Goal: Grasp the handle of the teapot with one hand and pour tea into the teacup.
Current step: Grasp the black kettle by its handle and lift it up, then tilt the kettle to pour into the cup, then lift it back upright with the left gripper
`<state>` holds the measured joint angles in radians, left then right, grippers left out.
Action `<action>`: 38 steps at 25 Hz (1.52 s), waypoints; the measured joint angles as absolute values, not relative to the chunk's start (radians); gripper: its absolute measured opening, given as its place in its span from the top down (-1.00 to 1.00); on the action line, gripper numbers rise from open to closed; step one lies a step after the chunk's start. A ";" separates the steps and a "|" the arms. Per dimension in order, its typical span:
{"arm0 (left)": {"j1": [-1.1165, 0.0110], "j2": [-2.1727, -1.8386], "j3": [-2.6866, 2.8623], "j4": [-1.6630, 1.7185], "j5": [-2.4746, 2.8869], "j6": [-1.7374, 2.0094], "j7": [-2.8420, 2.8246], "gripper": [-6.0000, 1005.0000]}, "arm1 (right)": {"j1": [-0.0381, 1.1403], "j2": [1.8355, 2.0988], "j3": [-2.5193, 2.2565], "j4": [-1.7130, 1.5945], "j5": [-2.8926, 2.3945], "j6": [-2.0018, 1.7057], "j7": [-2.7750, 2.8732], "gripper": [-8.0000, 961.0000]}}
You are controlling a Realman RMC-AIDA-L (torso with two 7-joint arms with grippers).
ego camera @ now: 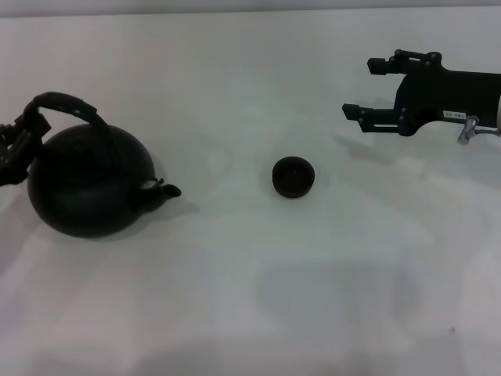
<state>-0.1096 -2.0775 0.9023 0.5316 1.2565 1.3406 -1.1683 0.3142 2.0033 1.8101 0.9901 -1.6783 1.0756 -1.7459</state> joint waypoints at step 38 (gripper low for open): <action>-0.228 -2.075 1.192 1.338 1.933 1.049 -1.974 0.64 | 0.277 2.002 1.846 0.938 -1.476 1.096 -1.906 -0.72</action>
<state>-0.2284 -2.0754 1.1919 1.3381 1.9329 1.0491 -1.9737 0.2767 2.0022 1.8464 0.9382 -1.4762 1.0964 -1.9064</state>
